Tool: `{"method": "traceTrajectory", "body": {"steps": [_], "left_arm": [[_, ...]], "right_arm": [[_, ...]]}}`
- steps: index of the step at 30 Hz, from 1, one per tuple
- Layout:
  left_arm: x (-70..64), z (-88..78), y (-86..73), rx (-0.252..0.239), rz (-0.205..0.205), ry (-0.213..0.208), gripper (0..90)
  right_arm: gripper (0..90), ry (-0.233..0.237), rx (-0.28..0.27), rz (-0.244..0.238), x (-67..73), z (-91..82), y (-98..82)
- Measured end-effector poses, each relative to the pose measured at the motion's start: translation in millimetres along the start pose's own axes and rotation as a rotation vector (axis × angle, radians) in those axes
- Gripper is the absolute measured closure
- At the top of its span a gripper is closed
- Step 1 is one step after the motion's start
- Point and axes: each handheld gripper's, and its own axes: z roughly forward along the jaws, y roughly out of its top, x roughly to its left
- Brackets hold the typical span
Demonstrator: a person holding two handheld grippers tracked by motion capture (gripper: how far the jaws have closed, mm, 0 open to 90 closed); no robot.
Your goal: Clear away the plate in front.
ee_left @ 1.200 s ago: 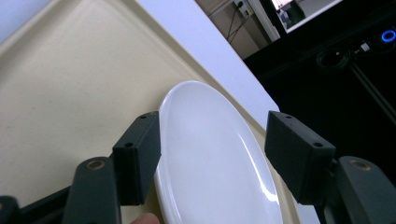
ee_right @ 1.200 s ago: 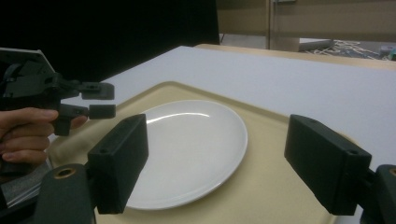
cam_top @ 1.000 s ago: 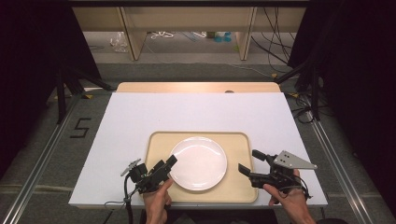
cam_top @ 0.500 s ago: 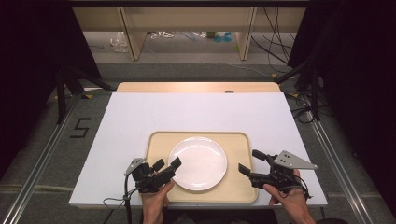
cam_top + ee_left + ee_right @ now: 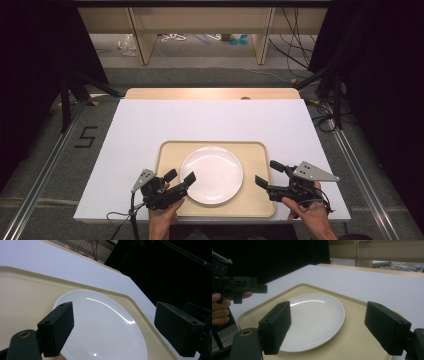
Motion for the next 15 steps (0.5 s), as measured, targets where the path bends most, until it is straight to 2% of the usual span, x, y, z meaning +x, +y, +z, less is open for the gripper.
{"method": "traceTrajectory", "body": {"steps": [3, 6, 7, 8, 9, 10, 12, 14, 15], "left_arm": [[-2.6, -4.2, 1.2, -0.006, 0.030, -0.020, 15.8], [-5.5, -9.5, 3.8, -0.016, 0.046, -0.041, 15.8], [-6.6, -12.1, 4.9, -0.010, 0.086, -0.020, 15.9], [-6.6, -12.1, 4.9, -0.010, 0.086, -0.020, 15.9], [-7.9, -13.9, 5.1, -0.008, 0.117, 0.007, 15.9], [-8.5, -15.0, 5.6, -0.003, 0.129, 0.020, 16.0], [-9.1, -17.8, 8.8, 0.005, 0.121, 0.009, 16.0], [-12.5, -21.2, 11.2, -0.006, 0.173, 0.017, 16.0], [-15.1, -22.1, 11.2, -0.001, 0.210, 0.036, 16.0]], "right_arm": [[22.1, -0.003, 0.006, 0.012, 0.8, -0.9, 0.1], [22.2, -0.018, 0.016, 0.001, 0.4, -2.5, 0.9], [22.1, -0.010, 0.017, 0.007, 0.6, -3.6, 1.6], [22.1, -0.010, 0.017, 0.007, 0.6, -3.6, 1.6], [22.1, -0.010, 0.015, 0.004, 0.1, -3.6, 1.5], [22.1, -0.009, 0.013, 0.006, 0.3, -3.6, 1.5], [22.1, -0.007, 0.015, 0.011, 0.7, -4.0, 1.8], [22.1, -0.003, -0.007, 0.000, 1.2, -1.7, 1.0], [22.1, -0.004, 0.001, 0.001, 2.2, -1.6, 0.7]]}}
